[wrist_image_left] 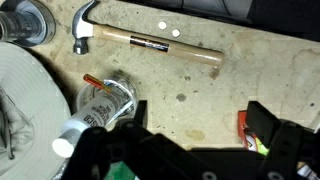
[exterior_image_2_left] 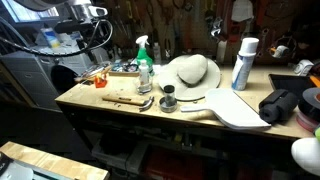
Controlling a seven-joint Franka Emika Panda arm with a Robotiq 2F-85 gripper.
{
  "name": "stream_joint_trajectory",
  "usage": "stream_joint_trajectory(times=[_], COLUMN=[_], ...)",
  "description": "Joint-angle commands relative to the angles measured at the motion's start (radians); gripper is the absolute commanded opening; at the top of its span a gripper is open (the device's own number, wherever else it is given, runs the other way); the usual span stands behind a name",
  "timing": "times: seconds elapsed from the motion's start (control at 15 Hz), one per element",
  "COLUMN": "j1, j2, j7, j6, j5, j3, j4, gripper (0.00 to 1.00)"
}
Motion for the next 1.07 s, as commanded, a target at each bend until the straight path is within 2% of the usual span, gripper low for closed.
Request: stream_joint_trajectory(times=[0.0,0.4,0.53,0.8,0.87,1.0], j1=[-0.010,-0.010,-0.010,-0.038,-0.056,-0.107], j2=[0.001,0.001,0.069,0.251,0.291,0.356], j7=[-0.002,-0.002,0.029,0.007,-0.002,-0.032], j6=[-0.002,-0.002,0.028,0.026,0.012,-0.038], j5=[0.003,0.003,0.124,0.342,0.359,0.321], j3=[0.009,0.009,-0.025,-0.080,-0.085,-0.095], j4=[0.002,0.002,0.059,0.233,0.272,0.348], gripper=[1.00,1.00,1.00,1.00,1.00,1.00])
